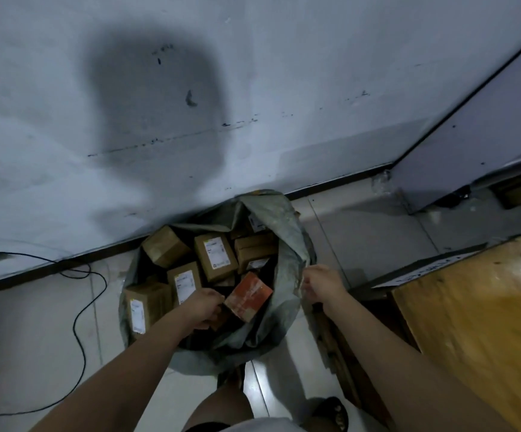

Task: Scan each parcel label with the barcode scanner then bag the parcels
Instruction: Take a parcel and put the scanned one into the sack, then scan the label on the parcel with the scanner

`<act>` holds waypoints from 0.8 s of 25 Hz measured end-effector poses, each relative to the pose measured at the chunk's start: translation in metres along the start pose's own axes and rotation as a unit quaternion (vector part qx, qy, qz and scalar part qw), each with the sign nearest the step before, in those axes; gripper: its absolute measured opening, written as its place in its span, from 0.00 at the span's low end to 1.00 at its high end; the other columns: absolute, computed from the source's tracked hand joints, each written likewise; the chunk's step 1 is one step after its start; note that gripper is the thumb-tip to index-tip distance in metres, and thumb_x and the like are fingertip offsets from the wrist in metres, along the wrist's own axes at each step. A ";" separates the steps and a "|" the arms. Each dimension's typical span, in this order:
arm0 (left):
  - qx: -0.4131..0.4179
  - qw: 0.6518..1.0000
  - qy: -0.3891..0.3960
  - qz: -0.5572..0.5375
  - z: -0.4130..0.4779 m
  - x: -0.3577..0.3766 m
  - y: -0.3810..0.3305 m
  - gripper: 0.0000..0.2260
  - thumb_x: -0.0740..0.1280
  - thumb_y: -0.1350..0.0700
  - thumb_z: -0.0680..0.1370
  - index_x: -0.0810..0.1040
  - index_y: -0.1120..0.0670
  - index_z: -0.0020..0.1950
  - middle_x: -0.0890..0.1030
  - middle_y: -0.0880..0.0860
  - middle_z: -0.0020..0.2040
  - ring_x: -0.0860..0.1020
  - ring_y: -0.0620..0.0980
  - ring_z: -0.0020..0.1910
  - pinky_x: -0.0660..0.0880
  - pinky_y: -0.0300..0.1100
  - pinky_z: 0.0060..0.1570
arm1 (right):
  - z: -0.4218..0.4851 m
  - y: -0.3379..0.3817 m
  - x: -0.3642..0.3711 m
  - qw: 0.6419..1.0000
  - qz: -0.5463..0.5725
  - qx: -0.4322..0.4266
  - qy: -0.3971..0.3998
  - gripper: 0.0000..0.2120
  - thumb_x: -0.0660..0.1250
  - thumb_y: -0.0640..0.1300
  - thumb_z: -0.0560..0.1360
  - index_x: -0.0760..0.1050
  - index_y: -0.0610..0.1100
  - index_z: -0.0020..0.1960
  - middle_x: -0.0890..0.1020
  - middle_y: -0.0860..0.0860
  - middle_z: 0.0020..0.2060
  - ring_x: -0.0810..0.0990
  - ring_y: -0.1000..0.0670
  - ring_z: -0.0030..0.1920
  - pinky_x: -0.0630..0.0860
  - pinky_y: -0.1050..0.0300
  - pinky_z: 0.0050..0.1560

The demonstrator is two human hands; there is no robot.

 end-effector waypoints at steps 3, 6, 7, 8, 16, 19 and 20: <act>0.023 0.998 0.012 0.059 -0.019 0.025 -0.019 0.06 0.60 0.55 0.79 0.76 0.53 0.48 0.77 0.55 0.41 0.76 0.52 0.38 0.72 0.38 0.35 | -0.008 0.001 -0.030 0.999 0.021 -0.031 -0.011 0.09 0.61 0.36 0.76 0.72 0.43 0.38 0.75 0.43 0.33 0.76 0.50 0.31 0.74 0.57 0.38; 0.105 0.989 0.040 0.100 -0.044 0.075 -0.062 0.06 0.60 0.58 0.80 0.75 0.53 0.45 0.76 0.53 0.39 0.75 0.49 0.36 0.74 0.37 0.29 | -0.025 0.000 -0.090 0.993 -0.007 -0.104 -0.060 0.05 0.62 0.38 0.77 0.77 0.41 0.45 0.79 0.46 0.39 0.78 0.45 0.45 0.74 0.51 0.50; 0.147 0.983 0.045 0.101 -0.051 0.098 -0.080 0.08 0.60 0.60 0.80 0.74 0.53 0.42 0.75 0.52 0.37 0.73 0.48 0.34 0.73 0.37 0.28 | -0.029 -0.005 -0.117 0.987 -0.007 -0.136 -0.086 0.06 0.62 0.37 0.77 0.77 0.40 0.49 0.80 0.45 0.42 0.78 0.44 0.47 0.73 0.52 0.50; 0.186 0.976 0.052 0.097 -0.060 0.126 -0.098 0.10 0.59 0.61 0.81 0.74 0.53 0.40 0.75 0.52 0.36 0.73 0.47 0.33 0.72 0.38 0.31 | -0.034 -0.013 -0.145 0.979 -0.007 -0.166 -0.117 0.07 0.63 0.38 0.76 0.78 0.40 0.51 0.81 0.44 0.44 0.79 0.44 0.47 0.74 0.53 0.50; 0.369 0.891 0.173 0.198 -0.172 0.412 -0.173 0.09 0.59 0.56 0.81 0.73 0.47 0.43 0.78 0.50 0.45 0.77 0.48 0.44 0.72 0.43 0.47 | -0.103 -0.146 -0.396 0.934 0.069 -0.200 -0.288 0.05 0.62 0.35 0.76 0.75 0.43 0.46 0.80 0.43 0.41 0.79 0.43 0.44 0.73 0.51 0.46; 0.419 0.851 0.168 0.270 -0.208 0.512 -0.172 0.06 0.60 0.60 0.80 0.77 0.55 0.51 0.76 0.55 0.47 0.74 0.47 0.39 0.68 0.32 0.32 | -0.131 -0.213 -0.474 0.924 0.053 -0.173 -0.338 0.08 0.61 0.38 0.76 0.78 0.40 0.51 0.82 0.43 0.45 0.80 0.43 0.48 0.76 0.48 0.53; 0.442 0.828 0.164 0.302 -0.219 0.543 -0.170 0.08 0.61 0.61 0.80 0.77 0.59 0.56 0.76 0.55 0.46 0.73 0.48 0.41 0.67 0.30 0.29 | -0.141 -0.237 -0.500 0.918 0.053 -0.163 -0.358 0.08 0.62 0.38 0.75 0.78 0.41 0.51 0.82 0.43 0.45 0.80 0.43 0.48 0.76 0.49 0.54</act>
Point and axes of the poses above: each hand's wrist, its own z-axis towards the middle knuckle, its own x-axis out of the palm, y = z × x, the point moved 2 cm from there along z, towards the middle knuckle
